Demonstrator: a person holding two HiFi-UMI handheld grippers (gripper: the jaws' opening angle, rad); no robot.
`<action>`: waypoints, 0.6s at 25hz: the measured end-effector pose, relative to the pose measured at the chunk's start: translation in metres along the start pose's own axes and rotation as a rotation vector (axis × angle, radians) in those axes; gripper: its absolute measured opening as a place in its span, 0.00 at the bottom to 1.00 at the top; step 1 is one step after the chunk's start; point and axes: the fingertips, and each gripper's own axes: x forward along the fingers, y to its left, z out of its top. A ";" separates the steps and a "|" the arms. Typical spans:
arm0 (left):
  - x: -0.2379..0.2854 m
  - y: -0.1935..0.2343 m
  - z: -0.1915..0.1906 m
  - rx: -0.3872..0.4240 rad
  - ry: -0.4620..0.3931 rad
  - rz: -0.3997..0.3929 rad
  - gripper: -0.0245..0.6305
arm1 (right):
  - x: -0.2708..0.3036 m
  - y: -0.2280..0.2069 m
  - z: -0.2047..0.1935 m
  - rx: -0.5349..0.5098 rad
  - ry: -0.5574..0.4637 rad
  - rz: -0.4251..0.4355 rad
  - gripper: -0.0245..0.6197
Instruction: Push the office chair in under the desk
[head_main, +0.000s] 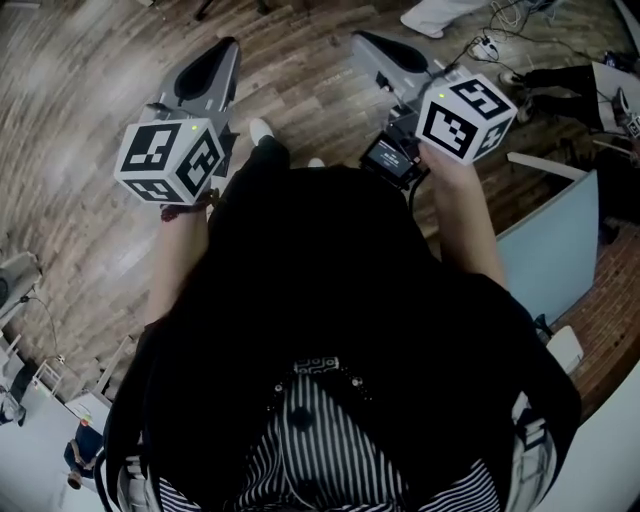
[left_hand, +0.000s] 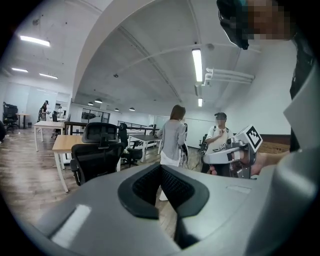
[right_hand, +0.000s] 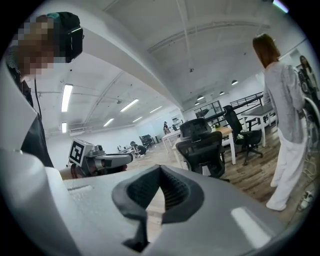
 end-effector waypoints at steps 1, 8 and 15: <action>0.004 0.006 0.002 -0.003 -0.003 -0.007 0.04 | 0.005 -0.003 0.004 -0.006 0.004 -0.004 0.04; 0.028 0.070 0.023 -0.023 -0.023 -0.057 0.04 | 0.074 -0.009 0.037 -0.004 0.006 -0.016 0.04; 0.039 0.142 0.040 -0.047 -0.044 -0.089 0.04 | 0.140 -0.003 0.062 -0.042 0.033 -0.047 0.04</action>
